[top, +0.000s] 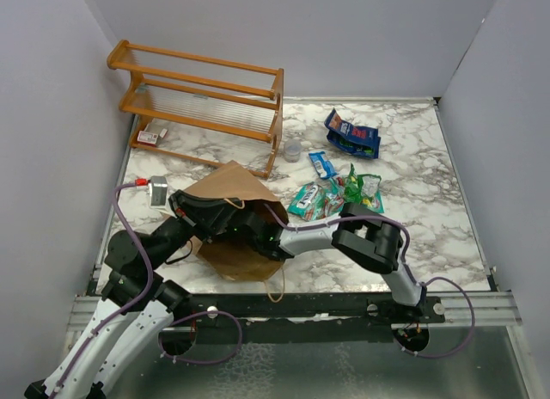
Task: Take the snacks out of the paper bag
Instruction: Take out the snack from the paper bag.
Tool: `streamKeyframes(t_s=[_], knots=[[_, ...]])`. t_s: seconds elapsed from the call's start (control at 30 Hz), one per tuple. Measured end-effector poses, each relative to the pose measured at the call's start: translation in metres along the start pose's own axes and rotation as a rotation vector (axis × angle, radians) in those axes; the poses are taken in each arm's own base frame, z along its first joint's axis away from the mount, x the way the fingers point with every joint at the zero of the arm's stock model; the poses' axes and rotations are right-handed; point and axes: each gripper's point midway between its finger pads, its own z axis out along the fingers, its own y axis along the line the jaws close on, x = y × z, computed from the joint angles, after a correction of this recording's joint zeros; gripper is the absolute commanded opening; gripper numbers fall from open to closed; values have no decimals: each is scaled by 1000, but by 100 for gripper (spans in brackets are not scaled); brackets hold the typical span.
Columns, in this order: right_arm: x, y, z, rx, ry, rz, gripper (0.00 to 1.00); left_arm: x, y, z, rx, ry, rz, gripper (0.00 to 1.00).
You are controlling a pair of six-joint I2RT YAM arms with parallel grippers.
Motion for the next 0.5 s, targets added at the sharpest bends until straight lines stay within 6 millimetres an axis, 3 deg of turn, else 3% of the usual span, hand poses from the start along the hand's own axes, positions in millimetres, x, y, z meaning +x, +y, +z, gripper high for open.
streamKeyframes(t_s=[0.17, 0.5], knots=[[4, -5, 7, 27, 37, 14, 99, 0, 1, 0, -2, 2, 4, 0], [1, -20, 32, 72, 58, 55, 100, 4, 5, 3, -14, 16, -1, 0]])
